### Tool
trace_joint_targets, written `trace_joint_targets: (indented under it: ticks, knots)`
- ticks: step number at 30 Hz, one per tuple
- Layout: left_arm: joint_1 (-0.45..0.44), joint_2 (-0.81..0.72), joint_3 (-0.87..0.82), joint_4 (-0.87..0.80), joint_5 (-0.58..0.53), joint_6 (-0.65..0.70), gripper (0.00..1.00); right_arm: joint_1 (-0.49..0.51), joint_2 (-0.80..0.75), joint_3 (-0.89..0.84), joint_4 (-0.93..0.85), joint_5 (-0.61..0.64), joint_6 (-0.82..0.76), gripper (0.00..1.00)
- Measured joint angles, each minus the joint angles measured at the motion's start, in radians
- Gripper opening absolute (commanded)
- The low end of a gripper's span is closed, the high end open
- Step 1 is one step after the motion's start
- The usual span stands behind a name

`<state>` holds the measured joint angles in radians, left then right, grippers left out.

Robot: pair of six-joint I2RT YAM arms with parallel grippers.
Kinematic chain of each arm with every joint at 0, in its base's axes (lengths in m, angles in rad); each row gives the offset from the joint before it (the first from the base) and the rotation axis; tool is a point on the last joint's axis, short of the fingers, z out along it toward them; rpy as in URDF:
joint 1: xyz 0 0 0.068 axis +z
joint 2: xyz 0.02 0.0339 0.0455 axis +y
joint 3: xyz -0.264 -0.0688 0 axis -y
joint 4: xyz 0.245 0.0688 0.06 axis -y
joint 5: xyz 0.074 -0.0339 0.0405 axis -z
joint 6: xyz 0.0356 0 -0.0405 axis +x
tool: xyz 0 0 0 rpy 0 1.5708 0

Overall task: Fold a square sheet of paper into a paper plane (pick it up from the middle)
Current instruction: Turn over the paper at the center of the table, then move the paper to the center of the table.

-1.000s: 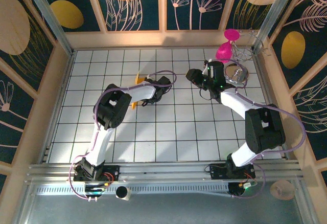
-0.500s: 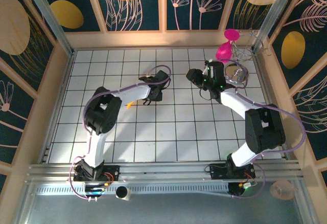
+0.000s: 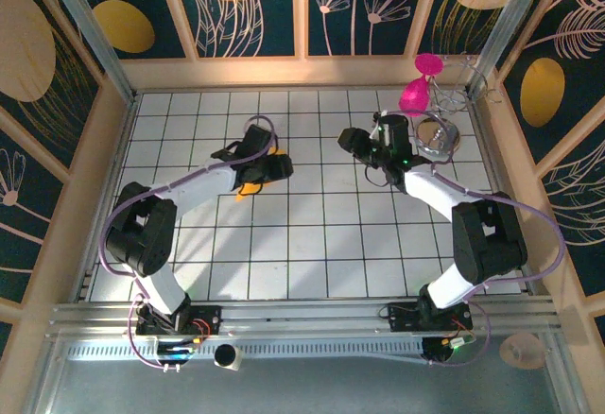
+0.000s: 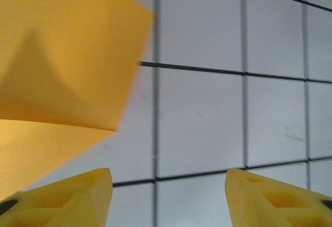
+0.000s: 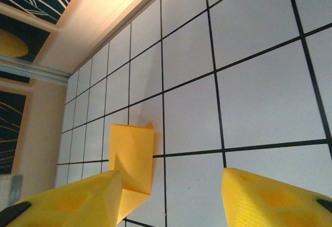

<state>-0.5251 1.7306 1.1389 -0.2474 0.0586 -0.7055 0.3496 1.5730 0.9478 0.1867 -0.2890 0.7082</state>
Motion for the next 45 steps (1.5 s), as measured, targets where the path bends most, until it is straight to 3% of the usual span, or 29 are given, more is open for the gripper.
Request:
trace_joint_targets:
  ticks: [9,18,29,37,45]
  knots:
    - [0.108,0.053,-0.026,0.039,0.005,-0.006,0.63,0.009,0.055,0.010,0.019,-0.072,0.032,0.60]
    - [0.131,0.150,-0.012,0.043,0.004,-0.006,0.60,0.027,0.092,0.010,0.045,-0.105,0.064,0.59]
    - [0.123,0.159,-0.070,0.176,0.175,-0.006,0.55,0.053,0.115,0.009,0.048,-0.116,0.138,0.59]
    - [0.016,0.144,-0.100,0.201,0.255,-0.032,0.51,0.090,0.115,-0.022,0.043,-0.116,0.171,0.58]
    - [0.003,-0.014,-0.143,0.227,0.272,-0.098,0.51,0.103,0.115,-0.074,0.041,-0.112,0.208,0.58]
